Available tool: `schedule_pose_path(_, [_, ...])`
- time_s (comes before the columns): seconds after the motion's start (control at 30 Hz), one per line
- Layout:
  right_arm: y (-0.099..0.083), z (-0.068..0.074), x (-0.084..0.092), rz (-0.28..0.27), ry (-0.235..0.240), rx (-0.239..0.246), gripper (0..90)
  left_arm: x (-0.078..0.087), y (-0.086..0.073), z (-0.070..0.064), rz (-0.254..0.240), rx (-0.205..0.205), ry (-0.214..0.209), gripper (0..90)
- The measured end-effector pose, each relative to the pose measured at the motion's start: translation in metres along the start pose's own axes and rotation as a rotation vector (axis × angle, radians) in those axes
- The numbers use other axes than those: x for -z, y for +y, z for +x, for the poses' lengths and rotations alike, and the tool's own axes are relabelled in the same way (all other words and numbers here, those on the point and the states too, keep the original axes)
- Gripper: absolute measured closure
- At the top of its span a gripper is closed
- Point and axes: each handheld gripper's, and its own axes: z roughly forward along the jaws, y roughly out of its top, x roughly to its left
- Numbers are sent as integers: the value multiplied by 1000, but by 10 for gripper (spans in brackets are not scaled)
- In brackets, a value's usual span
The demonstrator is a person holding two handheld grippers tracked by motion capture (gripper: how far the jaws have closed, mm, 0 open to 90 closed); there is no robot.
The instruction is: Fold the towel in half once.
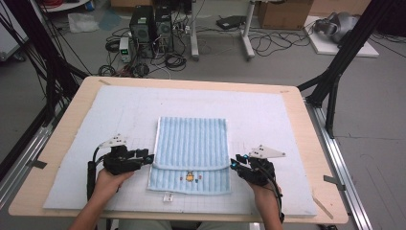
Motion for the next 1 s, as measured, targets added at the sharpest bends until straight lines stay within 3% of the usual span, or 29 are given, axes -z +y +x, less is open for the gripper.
schedule_pose_path(0.1, [-1,3,-4,22,10,-3,598,-3,-1,-2,14,-5,0,521])
schedule_pose_path(0.23, [-2,10,-13,57,11,33,593,-3,-3,-7,16,-14,5,511])
schedule_pose_path(0.5, [-3,12,-13,40,9,36,593,-10,-7,-19,54,-64,46,525])
schedule_pose_path(0.6, [-4,12,-13,47,5,37,593,-16,-9,-23,82,-87,69,612])
schedule_pose_path(0.73, [-7,11,-11,39,2,33,593,-18,-9,-26,92,-107,90,798])
schedule_pose_path(0.87, [-6,11,-10,32,3,27,593,-16,-9,-28,73,-112,93,838])
schedule_pose_path(1.0, [-6,13,-9,30,8,29,601,-8,-7,-28,37,-92,56,841])
